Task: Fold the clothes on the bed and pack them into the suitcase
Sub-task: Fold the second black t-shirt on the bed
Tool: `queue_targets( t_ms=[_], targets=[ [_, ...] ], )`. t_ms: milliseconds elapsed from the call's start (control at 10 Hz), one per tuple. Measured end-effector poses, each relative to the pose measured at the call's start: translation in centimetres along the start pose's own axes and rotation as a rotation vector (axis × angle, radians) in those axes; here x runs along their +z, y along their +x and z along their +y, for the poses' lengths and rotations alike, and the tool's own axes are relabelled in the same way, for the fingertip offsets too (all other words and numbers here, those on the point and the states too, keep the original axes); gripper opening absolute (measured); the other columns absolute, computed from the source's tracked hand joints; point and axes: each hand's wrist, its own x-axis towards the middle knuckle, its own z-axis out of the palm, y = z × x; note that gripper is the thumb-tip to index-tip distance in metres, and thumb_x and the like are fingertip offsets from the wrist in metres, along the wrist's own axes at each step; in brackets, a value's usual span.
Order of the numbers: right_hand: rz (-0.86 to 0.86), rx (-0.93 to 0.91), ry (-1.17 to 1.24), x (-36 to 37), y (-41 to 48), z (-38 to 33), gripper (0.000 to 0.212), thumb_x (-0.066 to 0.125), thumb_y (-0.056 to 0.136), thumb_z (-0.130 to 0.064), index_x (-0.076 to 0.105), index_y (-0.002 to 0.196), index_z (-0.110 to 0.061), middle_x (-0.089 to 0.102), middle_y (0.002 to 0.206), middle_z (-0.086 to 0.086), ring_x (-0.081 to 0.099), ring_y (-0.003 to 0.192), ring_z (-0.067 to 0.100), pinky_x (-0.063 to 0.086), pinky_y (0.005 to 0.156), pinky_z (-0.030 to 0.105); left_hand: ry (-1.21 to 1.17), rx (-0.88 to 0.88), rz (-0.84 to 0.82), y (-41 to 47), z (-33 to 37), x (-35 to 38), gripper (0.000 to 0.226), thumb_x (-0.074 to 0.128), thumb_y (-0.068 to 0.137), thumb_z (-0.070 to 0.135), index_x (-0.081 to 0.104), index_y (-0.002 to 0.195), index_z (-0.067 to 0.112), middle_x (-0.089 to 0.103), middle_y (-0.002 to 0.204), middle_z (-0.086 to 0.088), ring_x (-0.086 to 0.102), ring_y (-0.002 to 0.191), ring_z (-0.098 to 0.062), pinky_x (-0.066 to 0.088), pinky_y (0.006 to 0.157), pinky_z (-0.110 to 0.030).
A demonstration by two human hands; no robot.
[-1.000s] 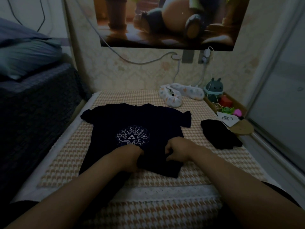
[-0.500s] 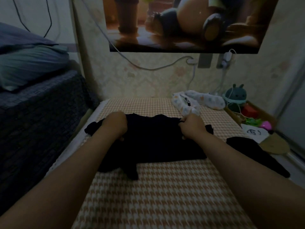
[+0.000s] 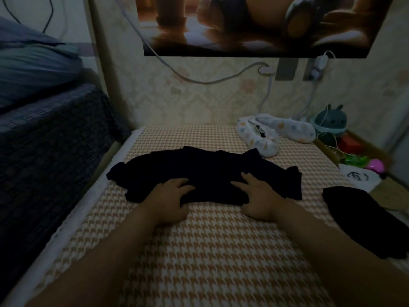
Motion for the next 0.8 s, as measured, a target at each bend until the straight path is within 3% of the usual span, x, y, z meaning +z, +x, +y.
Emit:
queue_targets(
  t_ms=[100, 200, 300, 400, 500, 600, 700, 800],
  targets=[
    [-0.042, 0.006, -0.011, -0.1, -0.3, 0.4, 0.082, 0.057, 0.089, -0.033, 0.008, 0.154, -0.038, -0.009, 0.162, -0.004, -0.005, 0.149, 0.018, 0.000, 0.122, 0.039, 0.128, -0.109, 0.022, 0.2, -1.4, 0.0, 0.056, 0.050, 0.092, 0.030, 0.037, 0.146, 0.032, 0.026, 0.156, 0.003, 0.031, 0.139, -0.024, 0.033, 0.111, -0.046],
    [-0.027, 0.034, -0.085, -0.1, -0.4, 0.8, 0.078, 0.057, 0.094, -0.017, 0.009, 0.155, -0.030, -0.006, 0.163, -0.002, 0.008, 0.149, 0.020, 0.017, 0.120, 0.032, 0.134, -0.077, 0.086, 0.7, -1.4, 0.5, 0.045, 0.045, 0.096, 0.009, 0.051, 0.139, 0.022, 0.044, 0.144, -0.003, 0.042, 0.128, -0.023, 0.042, 0.104, -0.036],
    [-0.078, 0.052, -0.240, -0.5, -0.7, 0.5, 0.080, 0.056, 0.096, -0.011, 0.004, 0.155, -0.020, -0.003, 0.163, 0.003, 0.008, 0.149, 0.019, 0.015, 0.118, 0.030, 0.093, -0.045, 0.179, 0.6, -0.9, 0.5, 0.028, 0.049, 0.093, 0.003, 0.065, 0.112, 0.015, 0.058, 0.110, -0.004, 0.053, 0.100, -0.020, 0.050, 0.081, -0.033],
    [-0.191, 0.087, -0.394, -1.9, -1.5, -0.4, 0.079, 0.060, 0.094, -0.018, 0.009, 0.155, -0.015, 0.013, 0.162, 0.007, 0.017, 0.147, 0.022, 0.019, 0.118, 0.032, 0.069, -0.046, 0.223, 0.3, -1.0, -0.2, 0.019, 0.054, 0.089, -0.002, 0.063, 0.097, 0.012, 0.055, 0.093, -0.004, 0.052, 0.084, -0.017, 0.050, 0.073, -0.034],
    [-0.230, 0.086, -0.451, -2.6, -3.8, -0.9, 0.061, 0.057, 0.094, -0.019, 0.033, 0.149, -0.015, 0.038, 0.150, 0.009, 0.041, 0.134, 0.026, 0.033, 0.111, 0.036, 0.018, -0.009, 0.072, -1.0, -0.4, -1.0, 0.029, 0.053, 0.090, 0.001, 0.063, 0.114, 0.014, 0.058, 0.110, -0.002, 0.055, 0.098, -0.017, 0.049, 0.091, -0.032],
    [-0.002, 0.046, -0.441, -2.9, -7.2, -1.2, 0.032, 0.055, 0.092, -0.015, 0.062, 0.123, -0.018, 0.065, 0.119, 0.009, 0.061, 0.107, 0.028, 0.051, 0.091, 0.040, -0.026, -0.031, -0.033, -2.9, 0.6, -2.0, 0.022, 0.050, 0.091, 0.002, 0.068, 0.101, 0.008, 0.063, 0.100, 0.000, 0.058, 0.093, -0.016, 0.049, 0.087, -0.026],
    [-0.003, 0.098, -0.401, -3.3, -10.0, -2.0, 0.024, 0.059, 0.088, -0.016, 0.066, 0.111, -0.017, 0.067, 0.105, 0.006, 0.064, 0.095, 0.025, 0.052, 0.081, 0.035, -0.123, -0.060, -0.066, -6.6, 3.4, -4.7, 0.024, 0.049, 0.091, 0.001, 0.071, 0.095, 0.010, 0.064, 0.088, 0.007, 0.057, 0.086, -0.012, 0.048, 0.078, -0.021],
    [-0.130, 0.171, -0.377, -3.8, -11.9, -3.5, 0.015, 0.059, 0.090, -0.019, 0.065, 0.103, -0.015, 0.058, 0.087, 0.001, 0.054, 0.080, 0.016, 0.049, 0.079, 0.031, -0.098, 0.012, -0.179, -8.6, 5.1, -4.5, 0.031, 0.047, 0.092, 0.005, 0.072, 0.099, 0.020, 0.059, 0.089, 0.022, 0.054, 0.083, 0.000, 0.043, 0.075, -0.010]
  ],
)
